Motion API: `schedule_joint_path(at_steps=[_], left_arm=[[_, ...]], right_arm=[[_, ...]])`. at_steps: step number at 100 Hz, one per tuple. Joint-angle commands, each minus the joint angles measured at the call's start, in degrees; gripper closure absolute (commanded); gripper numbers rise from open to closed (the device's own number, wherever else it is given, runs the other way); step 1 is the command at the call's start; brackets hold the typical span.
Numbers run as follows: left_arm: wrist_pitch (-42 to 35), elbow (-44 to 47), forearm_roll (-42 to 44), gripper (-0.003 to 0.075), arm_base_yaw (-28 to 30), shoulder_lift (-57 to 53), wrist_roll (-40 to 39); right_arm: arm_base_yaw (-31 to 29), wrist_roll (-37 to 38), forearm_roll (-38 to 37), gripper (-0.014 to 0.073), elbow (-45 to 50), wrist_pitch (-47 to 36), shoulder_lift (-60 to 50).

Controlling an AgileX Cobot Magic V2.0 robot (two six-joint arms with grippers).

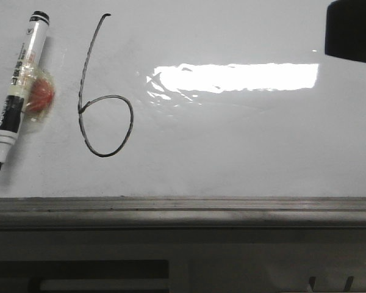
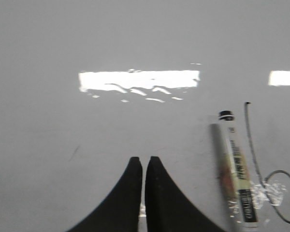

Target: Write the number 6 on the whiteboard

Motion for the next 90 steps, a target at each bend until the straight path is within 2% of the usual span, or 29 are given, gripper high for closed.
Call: schedule_joint_path(at_steps=[1, 17, 27, 34, 64, 90], left_arm=[[-4.21, 1.30, 2.27, 0.0741, 5.20, -1.78, -4.70], [-7.37, 7.63, 3.51, 0.0741, 13.27, -4.63, -4.93], [-9.85, 10.51, 3.51, 0.0741, 15.85, -4.63, -5.15], [-7.81, 11.43, 3.51, 0.0741, 16.83, -4.63, -5.15], [3.52, 11.32, 3.51, 0.0741, 16.93, -4.63, -4.27], [2.89, 11.32, 3.51, 0.0741, 16.93, -4.63, -1.70]], right_arm=[[-0.12, -0.10, -0.04, 0.0663, -1.43, -5.14, -0.14], [-0.12, -0.10, -0.04, 0.0663, -1.43, -5.14, -0.14], [-0.12, -0.10, -0.04, 0.0663, -1.43, -5.14, -0.14], [-0.12, -0.10, -0.04, 0.0663, -1.43, -5.14, -0.14], [-0.12, -0.10, -0.04, 0.0663, -1.43, -5.14, -0.03], [-0.12, -0.10, -0.04, 0.0663, -1.43, -5.14, -0.03]])
